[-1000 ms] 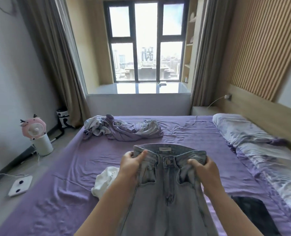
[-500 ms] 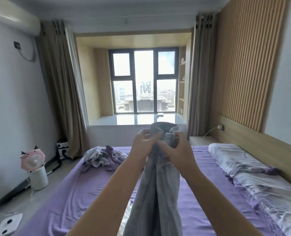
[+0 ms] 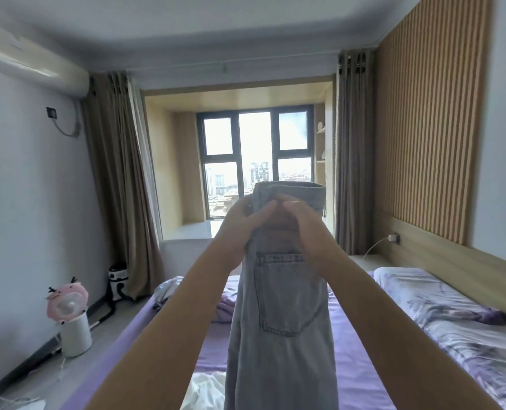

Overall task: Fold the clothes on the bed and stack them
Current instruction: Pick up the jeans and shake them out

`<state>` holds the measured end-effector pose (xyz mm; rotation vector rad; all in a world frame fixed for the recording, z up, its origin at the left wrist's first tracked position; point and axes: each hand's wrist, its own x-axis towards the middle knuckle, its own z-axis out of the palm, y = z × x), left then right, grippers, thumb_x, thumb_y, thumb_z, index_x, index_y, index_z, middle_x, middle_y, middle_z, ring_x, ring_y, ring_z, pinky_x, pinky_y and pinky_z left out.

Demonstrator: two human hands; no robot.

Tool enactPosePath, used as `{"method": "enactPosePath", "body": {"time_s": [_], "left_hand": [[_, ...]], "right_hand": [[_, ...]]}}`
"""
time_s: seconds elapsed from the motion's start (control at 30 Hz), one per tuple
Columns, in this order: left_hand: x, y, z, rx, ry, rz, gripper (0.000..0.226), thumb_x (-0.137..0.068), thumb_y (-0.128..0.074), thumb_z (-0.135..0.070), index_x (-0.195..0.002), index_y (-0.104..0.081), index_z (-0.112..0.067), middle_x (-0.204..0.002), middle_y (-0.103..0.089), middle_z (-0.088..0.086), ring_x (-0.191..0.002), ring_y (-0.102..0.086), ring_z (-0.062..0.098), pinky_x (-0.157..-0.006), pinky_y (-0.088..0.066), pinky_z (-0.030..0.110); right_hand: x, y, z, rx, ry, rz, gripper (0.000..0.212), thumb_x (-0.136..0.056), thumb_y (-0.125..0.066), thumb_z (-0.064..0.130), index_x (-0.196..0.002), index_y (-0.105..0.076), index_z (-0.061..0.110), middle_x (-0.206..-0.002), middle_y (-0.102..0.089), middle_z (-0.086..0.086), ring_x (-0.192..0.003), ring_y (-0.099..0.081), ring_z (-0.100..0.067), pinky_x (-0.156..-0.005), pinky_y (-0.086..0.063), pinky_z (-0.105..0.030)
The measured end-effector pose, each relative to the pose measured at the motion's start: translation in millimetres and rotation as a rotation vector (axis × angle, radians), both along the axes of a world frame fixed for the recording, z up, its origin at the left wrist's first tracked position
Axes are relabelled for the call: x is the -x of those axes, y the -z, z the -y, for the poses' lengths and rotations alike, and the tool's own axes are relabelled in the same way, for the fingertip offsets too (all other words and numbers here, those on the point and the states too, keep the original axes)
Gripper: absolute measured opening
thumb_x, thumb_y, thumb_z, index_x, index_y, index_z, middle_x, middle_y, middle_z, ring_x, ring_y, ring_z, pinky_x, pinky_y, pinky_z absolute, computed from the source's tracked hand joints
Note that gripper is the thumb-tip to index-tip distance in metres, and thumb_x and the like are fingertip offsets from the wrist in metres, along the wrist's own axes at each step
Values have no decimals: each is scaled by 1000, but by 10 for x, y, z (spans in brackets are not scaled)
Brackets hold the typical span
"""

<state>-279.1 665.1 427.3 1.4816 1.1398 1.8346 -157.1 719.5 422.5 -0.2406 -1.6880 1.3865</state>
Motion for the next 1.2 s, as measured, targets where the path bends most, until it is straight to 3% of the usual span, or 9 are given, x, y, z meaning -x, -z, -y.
{"method": "enactPosePath", "body": {"time_s": [0.1,0.2,0.3,0.43,0.63,0.8,0.97,1.1,1.2], "left_hand": [[11,-88,-17,-8,-40,140,16,-95,-53,-16,-92,-66,-7,-81,-71,8,-74,-68,22,-69,-57,34],[23,-120,-51,-10,-47,184,20,-97,-51,-19,-89,-67,-9,-79,-72,7,-72,-69,22,-65,-58,33],[81,-118,-31,-28,14,238,22,-98,-48,-21,-93,-67,-10,-86,-73,8,-78,-71,22,-64,-58,32],[178,-58,37,4,69,240,24,-98,-46,-23,-97,-67,-10,-90,-73,8,-82,-71,22,-64,-57,31],[420,74,124,89,-100,171,17,-94,-53,-21,-94,-68,-12,-89,-74,6,-84,-70,23,-65,-57,30],[629,166,190,149,-708,-750,60,-87,-62,-16,-141,-35,-22,-138,-43,-3,-128,-40,16,-107,-34,35],[325,394,123,83,-678,-1967,78,-78,-70,-25,-145,-31,-32,-153,-29,-8,-146,-11,25,-113,10,54],[294,460,141,64,-682,-2228,60,-79,-72,-21,-134,-49,-29,-119,-62,-6,-128,-45,26,-106,14,59],[383,412,177,-2,-754,-2285,33,-60,-80,-18,-89,-67,-28,-75,-61,-12,-84,-61,16,-111,-16,59]], "right_hand": [[-67,27,-89,-416,209,87,29,-93,-46,8,-115,-61,19,-102,-63,10,-87,-56,14,-75,-42,-3],[-82,302,-283,-810,679,76,43,-83,-61,8,-125,-55,17,-112,-52,5,-99,-41,12,-91,-37,-11],[-95,585,-471,-616,813,56,68,-79,-67,34,-138,-37,21,-138,-41,2,-123,-32,-4,-105,-28,-28],[-144,666,-502,-65,259,37,101,-72,-76,37,-146,-7,33,-138,-44,7,-124,-46,-6,-94,-41,-22],[15,730,-470,-97,266,159,46,-71,-81,26,-108,-55,22,-105,-65,3,-90,-62,-7,-71,-49,-15],[270,900,-395,-123,329,221,46,-69,-82,26,-104,-52,21,-96,-61,7,-87,-57,-10,-72,-44,-21],[550,1059,-284,-245,280,286,51,-71,-79,15,-115,-52,15,-99,-62,7,-91,-60,-12,-70,-47,-15],[541,1201,-233,-283,250,328,60,-70,-80,22,-121,-49,14,-103,-65,1,-94,-62,-15,-82,-52,-35],[422,1398,-155,-293,259,377,48,-74,-75,26,-112,-47,19,-91,-59,8,-86,-59,-15,-75,-48,-30]]}}
